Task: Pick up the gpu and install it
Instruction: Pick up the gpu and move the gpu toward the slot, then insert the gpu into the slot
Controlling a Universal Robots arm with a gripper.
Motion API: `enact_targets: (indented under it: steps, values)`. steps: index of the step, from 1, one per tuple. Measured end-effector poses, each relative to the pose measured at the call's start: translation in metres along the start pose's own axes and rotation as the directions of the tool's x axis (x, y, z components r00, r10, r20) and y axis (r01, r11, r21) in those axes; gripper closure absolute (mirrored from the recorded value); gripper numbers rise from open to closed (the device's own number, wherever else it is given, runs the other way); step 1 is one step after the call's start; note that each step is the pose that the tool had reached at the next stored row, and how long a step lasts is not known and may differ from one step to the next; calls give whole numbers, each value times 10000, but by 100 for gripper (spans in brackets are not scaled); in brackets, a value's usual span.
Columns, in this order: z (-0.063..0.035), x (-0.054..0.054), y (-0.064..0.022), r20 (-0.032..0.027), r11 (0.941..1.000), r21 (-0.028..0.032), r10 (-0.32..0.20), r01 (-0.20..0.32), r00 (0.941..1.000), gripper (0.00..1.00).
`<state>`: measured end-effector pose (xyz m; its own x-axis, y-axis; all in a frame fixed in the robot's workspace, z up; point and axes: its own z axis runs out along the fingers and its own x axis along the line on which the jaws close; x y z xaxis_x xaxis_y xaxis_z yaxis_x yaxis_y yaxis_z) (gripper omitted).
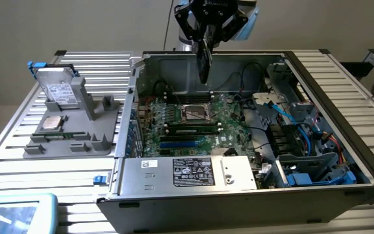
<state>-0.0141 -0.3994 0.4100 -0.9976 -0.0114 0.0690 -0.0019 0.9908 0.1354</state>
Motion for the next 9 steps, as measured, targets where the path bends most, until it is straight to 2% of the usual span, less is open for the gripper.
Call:
enact_targets:
  steps: [7,9]
  values:
    - [8,-39,-1,-12,10000,-3,-7,7,10000,73]
    - [13,-40,-3,-48,9996,13,-268,268,9996,73]
